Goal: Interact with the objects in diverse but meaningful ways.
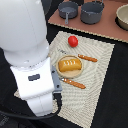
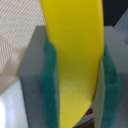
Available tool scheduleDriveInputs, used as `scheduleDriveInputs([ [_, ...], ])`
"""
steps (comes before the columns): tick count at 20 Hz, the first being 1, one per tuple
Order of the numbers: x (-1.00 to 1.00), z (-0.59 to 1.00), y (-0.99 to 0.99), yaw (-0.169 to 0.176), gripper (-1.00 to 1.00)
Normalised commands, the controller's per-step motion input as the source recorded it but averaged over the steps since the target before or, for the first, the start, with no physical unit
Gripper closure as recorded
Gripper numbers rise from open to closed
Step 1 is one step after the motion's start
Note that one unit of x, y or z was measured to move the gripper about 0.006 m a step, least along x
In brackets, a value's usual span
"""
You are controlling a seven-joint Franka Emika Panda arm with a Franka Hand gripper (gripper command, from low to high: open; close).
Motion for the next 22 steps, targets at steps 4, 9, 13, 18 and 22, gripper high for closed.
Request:
scheduleDriveInputs([
  [4,-0.95,0.0,0.18,0.0,1.0],
  [9,-0.95,0.0,0.31,0.0,1.0],
  [13,-0.89,0.0,0.39,0.0,1.0],
  [18,-0.89,-0.11,0.39,0.0,1.0],
  [22,-0.83,-0.24,0.22,0.0,1.0],
])
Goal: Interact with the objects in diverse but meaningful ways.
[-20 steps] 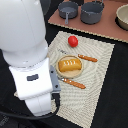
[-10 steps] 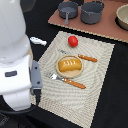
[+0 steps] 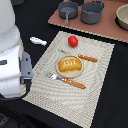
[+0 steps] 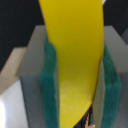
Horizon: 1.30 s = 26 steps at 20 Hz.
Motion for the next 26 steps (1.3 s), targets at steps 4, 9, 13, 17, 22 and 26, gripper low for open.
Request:
scheduleDriveInputs([
  [4,-0.59,-0.39,0.08,0.0,1.0],
  [9,-0.52,-0.48,0.03,0.0,1.0],
  [13,-0.56,-0.51,0.05,0.0,1.0],
  [17,-0.52,-0.5,0.11,0.0,1.0],
  [22,-0.39,-0.33,0.15,0.0,1.0],
  [26,-0.03,-0.03,0.26,0.001,1.0],
])
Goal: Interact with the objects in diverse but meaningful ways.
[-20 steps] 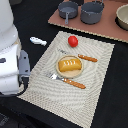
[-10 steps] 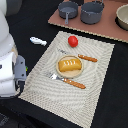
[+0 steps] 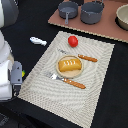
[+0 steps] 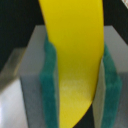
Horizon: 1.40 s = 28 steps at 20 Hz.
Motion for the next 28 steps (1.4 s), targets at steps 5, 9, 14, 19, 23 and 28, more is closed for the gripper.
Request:
scheduleDriveInputs([
  [5,-0.05,-0.07,0.26,0.0,1.0],
  [9,-0.16,-0.2,0.24,0.008,1.0],
  [14,-0.23,-0.18,0.21,0.015,-1.0],
  [19,-0.24,-0.06,0.21,0.025,-1.0],
  [23,-0.1,0.27,0.36,0.0,-1.0],
  [28,-0.08,0.35,0.71,-0.001,-1.0],
])
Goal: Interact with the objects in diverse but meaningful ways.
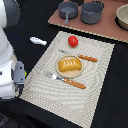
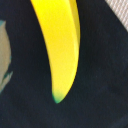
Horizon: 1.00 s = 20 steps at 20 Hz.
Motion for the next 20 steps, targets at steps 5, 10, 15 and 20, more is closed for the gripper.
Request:
scheduleDriveInputs([
  [5,-0.1,0.19,0.83,-0.013,-1.0],
  [10,-0.14,0.08,0.84,-0.028,-1.0],
  [15,-0.14,0.05,0.71,-0.123,-1.0],
  [20,-0.27,0.01,0.6,-0.152,-1.0],
])
